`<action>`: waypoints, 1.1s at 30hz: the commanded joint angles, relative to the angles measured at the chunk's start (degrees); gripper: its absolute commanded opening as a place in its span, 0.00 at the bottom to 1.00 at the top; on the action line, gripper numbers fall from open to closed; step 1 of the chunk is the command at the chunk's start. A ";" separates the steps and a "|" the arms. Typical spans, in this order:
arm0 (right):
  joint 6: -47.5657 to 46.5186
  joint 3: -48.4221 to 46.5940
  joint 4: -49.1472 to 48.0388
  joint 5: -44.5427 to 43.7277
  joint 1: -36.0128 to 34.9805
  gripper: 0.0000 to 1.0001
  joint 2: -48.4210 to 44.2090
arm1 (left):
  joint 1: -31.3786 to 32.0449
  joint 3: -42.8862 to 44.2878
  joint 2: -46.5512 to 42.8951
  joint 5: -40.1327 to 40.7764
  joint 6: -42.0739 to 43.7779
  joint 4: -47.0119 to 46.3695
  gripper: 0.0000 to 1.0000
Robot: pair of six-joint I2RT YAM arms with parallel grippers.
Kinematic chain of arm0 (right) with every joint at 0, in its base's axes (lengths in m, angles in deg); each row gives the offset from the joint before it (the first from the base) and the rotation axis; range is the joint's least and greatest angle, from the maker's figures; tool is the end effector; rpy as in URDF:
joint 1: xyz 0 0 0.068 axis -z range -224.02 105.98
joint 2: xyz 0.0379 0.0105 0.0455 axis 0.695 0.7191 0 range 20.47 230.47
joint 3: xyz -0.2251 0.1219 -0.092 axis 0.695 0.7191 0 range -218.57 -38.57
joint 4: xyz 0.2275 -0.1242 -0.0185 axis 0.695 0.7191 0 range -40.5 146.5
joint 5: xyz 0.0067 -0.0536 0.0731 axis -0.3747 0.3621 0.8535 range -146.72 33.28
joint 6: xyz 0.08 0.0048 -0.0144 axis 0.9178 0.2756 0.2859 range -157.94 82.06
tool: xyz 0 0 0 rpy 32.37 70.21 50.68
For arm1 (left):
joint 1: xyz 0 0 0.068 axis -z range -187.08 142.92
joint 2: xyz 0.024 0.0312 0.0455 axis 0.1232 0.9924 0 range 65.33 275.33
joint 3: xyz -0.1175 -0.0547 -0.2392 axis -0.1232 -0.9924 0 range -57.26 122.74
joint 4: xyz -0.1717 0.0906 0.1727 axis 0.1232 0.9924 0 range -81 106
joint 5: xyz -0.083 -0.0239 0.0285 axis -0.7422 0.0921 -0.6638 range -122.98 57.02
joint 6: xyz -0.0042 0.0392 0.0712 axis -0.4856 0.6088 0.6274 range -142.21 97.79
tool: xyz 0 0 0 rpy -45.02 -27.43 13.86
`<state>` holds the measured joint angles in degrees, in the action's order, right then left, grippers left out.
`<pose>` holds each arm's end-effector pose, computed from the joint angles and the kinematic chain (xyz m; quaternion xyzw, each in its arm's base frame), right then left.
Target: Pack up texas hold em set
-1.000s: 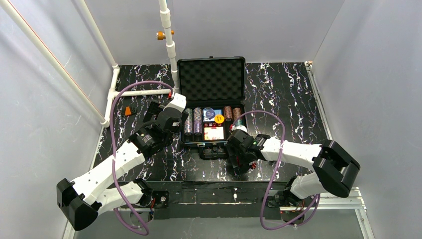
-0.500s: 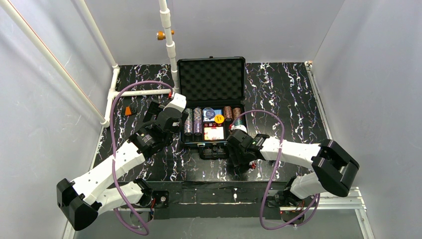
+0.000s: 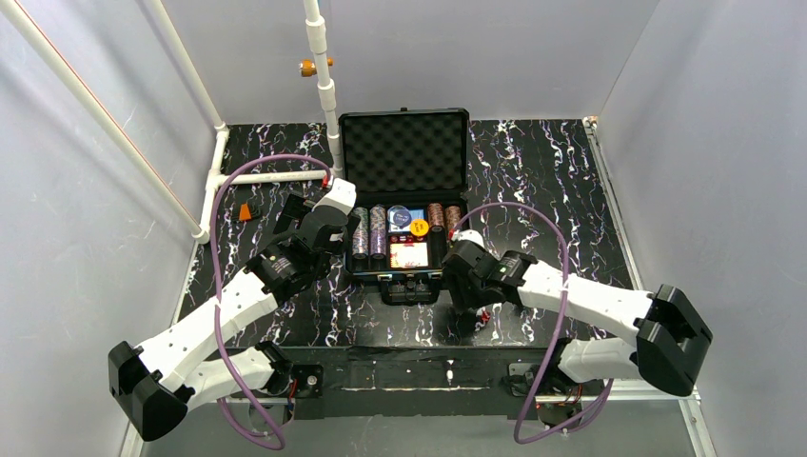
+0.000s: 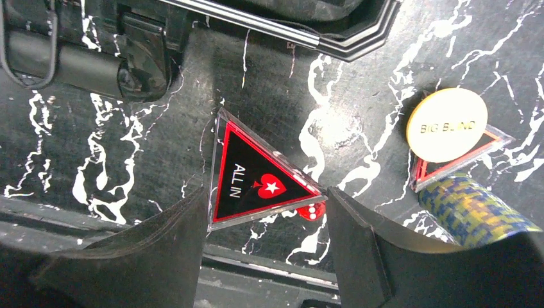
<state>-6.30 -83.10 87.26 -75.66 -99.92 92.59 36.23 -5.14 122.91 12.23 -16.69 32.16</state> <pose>0.1543 0.1870 0.1765 -0.1681 0.9495 0.0296 0.2633 0.2056 -0.1250 0.3129 0.1495 0.8040 0.1601 0.5528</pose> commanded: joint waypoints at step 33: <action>-8.06 -34.39 6.05 -4.05 -0.01 0.61 14.39 | 0.31 -0.79 -4.10 1.13 0.55 -0.83 0.98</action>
<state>-12.27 -112.78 94.89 -78.39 -99.92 104.39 36.25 -5.23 120.22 12.23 -16.23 31.99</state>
